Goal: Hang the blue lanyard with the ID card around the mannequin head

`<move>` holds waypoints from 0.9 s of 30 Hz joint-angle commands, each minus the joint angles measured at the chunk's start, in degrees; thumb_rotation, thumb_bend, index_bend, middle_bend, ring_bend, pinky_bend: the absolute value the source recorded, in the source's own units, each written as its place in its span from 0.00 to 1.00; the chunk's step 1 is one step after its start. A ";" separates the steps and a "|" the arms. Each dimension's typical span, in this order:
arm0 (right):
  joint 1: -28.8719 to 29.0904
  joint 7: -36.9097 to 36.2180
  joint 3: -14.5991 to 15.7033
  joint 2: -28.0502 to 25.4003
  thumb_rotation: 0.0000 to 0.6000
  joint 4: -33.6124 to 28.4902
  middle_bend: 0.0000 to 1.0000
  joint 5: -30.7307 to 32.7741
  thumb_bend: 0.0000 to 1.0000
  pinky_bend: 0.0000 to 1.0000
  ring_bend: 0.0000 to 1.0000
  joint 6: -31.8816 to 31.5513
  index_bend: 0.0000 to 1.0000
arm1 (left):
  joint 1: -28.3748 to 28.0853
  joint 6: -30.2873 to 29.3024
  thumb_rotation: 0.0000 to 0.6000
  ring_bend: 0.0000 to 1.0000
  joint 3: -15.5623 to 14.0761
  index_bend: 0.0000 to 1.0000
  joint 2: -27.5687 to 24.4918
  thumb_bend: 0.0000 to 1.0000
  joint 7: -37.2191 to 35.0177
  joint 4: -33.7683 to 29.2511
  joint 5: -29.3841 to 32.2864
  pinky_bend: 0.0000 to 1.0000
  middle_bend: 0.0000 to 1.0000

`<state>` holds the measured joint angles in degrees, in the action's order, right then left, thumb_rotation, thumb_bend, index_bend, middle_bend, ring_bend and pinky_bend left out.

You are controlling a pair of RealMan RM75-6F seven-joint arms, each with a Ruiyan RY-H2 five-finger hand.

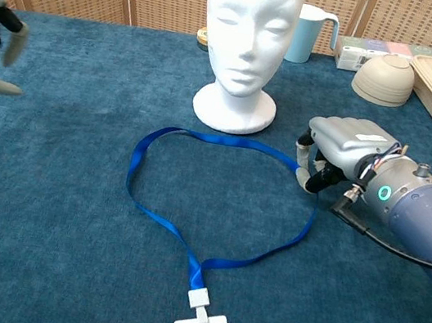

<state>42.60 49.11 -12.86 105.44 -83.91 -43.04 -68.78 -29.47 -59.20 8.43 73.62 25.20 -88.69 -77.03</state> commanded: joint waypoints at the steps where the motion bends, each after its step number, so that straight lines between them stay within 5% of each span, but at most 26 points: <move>1: -0.08 -0.31 0.12 -0.05 0.87 0.10 0.88 -0.12 0.57 0.86 0.94 0.18 0.62 | -3.22 2.82 0.64 1.00 1.23 0.56 3.84 0.16 6.14 -0.51 4.59 0.89 0.95; 10: -0.60 -2.07 1.10 -0.31 0.87 0.71 0.88 -0.89 0.57 0.86 0.94 1.50 0.62 | -7.73 2.22 0.64 1.00 2.10 0.56 13.56 0.16 18.85 -0.06 15.92 0.97 1.00; 27: -1.16 -3.49 1.64 -1.26 0.87 0.45 0.88 -1.58 0.57 0.87 0.94 2.40 0.62 | -12.43 -1.89 0.63 1.00 2.46 0.56 22.02 0.16 26.58 1.97 26.98 1.00 1.00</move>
<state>41.44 45.62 -11.21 104.19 -83.45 -44.62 -66.39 -41.46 -60.74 10.76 95.15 51.34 -87.24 -50.68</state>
